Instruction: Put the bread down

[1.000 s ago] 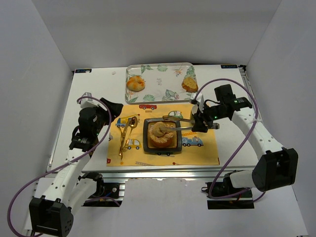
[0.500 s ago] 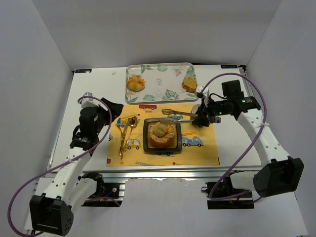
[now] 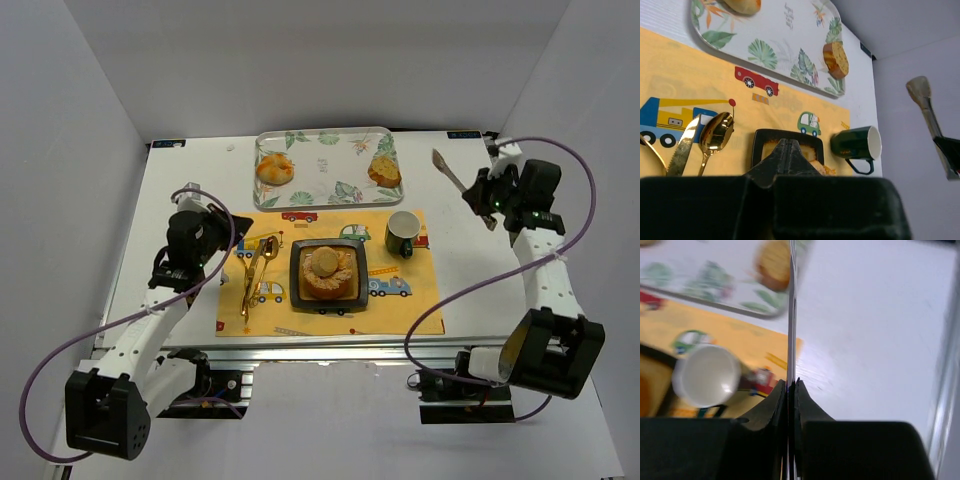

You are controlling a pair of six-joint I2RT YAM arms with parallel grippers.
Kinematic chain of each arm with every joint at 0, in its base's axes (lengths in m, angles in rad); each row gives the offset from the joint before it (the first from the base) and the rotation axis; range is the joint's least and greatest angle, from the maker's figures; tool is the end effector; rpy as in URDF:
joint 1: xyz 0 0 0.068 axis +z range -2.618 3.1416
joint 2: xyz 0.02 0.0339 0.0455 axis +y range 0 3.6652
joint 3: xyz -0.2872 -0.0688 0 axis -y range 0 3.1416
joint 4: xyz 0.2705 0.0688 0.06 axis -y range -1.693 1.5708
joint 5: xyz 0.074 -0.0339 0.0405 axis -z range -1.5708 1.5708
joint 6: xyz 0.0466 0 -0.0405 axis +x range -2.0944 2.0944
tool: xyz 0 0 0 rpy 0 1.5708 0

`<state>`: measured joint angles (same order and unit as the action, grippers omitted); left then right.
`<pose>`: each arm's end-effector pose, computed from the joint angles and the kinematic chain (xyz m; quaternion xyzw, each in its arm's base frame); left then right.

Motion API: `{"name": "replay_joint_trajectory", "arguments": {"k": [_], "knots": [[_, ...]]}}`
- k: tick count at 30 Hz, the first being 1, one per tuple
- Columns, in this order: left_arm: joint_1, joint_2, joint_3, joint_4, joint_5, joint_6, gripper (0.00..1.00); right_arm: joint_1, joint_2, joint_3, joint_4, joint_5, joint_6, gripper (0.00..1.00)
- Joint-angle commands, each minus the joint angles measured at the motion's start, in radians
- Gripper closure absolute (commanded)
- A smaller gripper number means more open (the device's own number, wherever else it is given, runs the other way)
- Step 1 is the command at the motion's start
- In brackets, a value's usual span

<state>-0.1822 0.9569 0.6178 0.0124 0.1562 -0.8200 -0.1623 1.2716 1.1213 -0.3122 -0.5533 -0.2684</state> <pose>0.2380 -0.0512 0.2763 -0.2108 0.7836 -0.3347 0.4790 0.3133 -0.0265 0.3561 -0.1869 0.8092 0.1187 0.5441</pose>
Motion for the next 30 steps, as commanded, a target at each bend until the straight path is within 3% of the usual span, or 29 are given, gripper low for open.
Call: {"name": "replay_joint_trajectory", "arguments": {"k": [1,2,5,8,9,12,16,19,26,28,30], "knots": [[0.001,0.022,0.033,0.029,0.088,0.022,0.94,-0.042,0.063,-0.147,0.250,0.330,0.155,1.00],[0.001,0.031,0.037,0.021,0.100,0.025,0.75,-0.051,0.083,-0.178,0.321,0.383,0.162,1.00],[-0.006,0.060,0.045,-0.003,0.126,0.041,0.46,-0.063,0.198,-0.251,0.404,0.509,0.150,1.00],[-0.020,0.074,0.059,-0.038,0.129,0.064,0.39,-0.082,0.287,-0.276,0.424,0.497,0.136,1.00],[-0.023,0.075,0.060,-0.052,0.128,0.070,0.38,-0.085,0.298,-0.282,0.438,0.484,0.132,1.00],[-0.028,0.072,0.056,-0.058,0.114,0.073,0.37,-0.086,0.325,-0.285,0.403,0.448,0.089,0.82],[-0.031,0.069,0.037,-0.042,0.106,0.056,0.36,-0.092,0.290,-0.290,0.352,0.422,0.022,0.28],[-0.033,0.072,0.037,-0.040,0.112,0.059,0.33,-0.089,0.229,-0.275,0.312,0.437,-0.025,0.11],[-0.034,0.088,0.039,-0.020,0.129,0.070,0.30,0.016,0.130,-0.154,0.263,0.510,-0.115,0.11],[-0.034,0.094,0.042,-0.020,0.134,0.071,0.32,0.071,0.112,-0.094,0.246,0.483,-0.124,0.10],[-0.034,0.097,0.046,-0.020,0.141,0.071,0.39,0.116,0.086,-0.068,0.246,0.425,-0.124,0.11]]}}
